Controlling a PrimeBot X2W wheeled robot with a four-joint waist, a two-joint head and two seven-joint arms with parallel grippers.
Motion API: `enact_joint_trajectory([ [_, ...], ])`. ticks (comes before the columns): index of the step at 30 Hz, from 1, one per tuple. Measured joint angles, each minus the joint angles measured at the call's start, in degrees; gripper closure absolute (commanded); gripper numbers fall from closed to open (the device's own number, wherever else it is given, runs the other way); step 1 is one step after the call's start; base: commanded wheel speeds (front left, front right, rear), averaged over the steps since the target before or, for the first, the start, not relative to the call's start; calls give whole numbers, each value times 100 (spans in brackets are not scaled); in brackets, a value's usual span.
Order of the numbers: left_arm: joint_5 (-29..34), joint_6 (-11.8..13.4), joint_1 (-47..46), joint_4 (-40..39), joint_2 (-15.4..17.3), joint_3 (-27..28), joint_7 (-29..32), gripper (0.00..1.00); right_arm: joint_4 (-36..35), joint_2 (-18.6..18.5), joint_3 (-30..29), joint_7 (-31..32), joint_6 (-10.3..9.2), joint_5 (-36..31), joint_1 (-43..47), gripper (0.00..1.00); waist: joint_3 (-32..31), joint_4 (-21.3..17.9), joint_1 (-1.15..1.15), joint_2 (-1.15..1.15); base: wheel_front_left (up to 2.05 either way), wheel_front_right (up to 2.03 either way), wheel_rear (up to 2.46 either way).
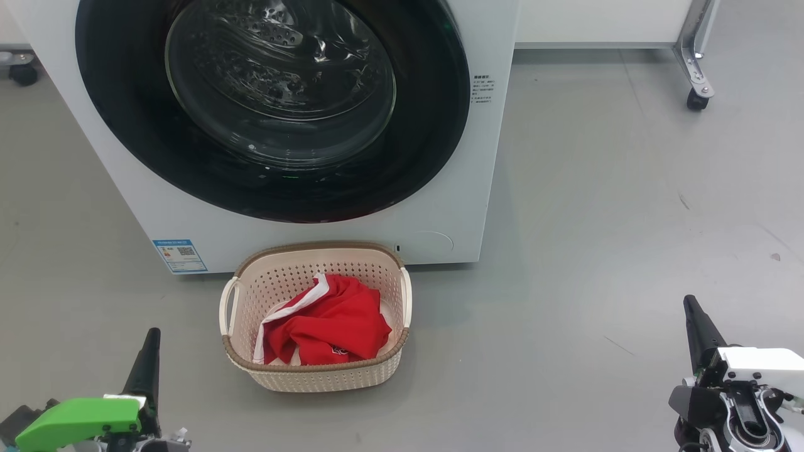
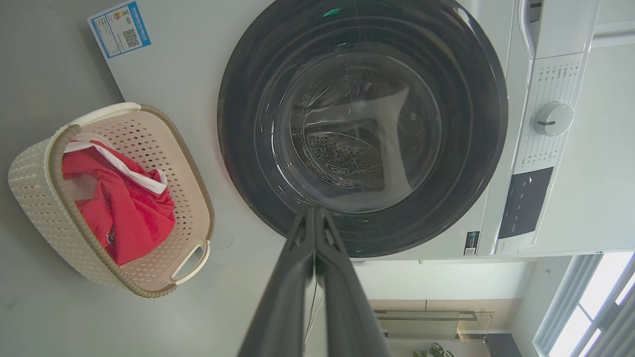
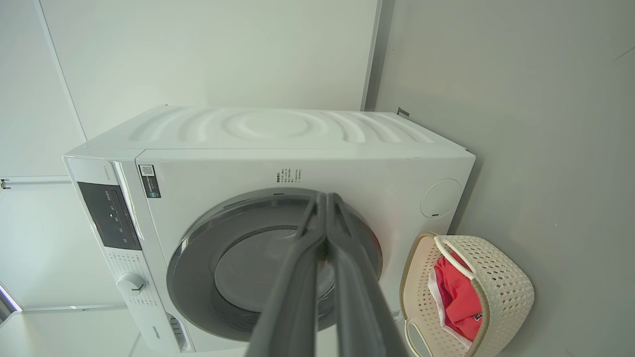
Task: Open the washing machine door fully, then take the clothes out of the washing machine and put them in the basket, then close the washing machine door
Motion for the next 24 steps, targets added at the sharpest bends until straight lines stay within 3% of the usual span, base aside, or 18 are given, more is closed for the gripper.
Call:
enact_joint_trajectory([
  [24, 0, -1, -11, 41, -5, 12, 25, 100, 5, 1, -7, 4, 29, -1, -2, 100, -1, 0, 0, 0, 0, 0, 0],
])
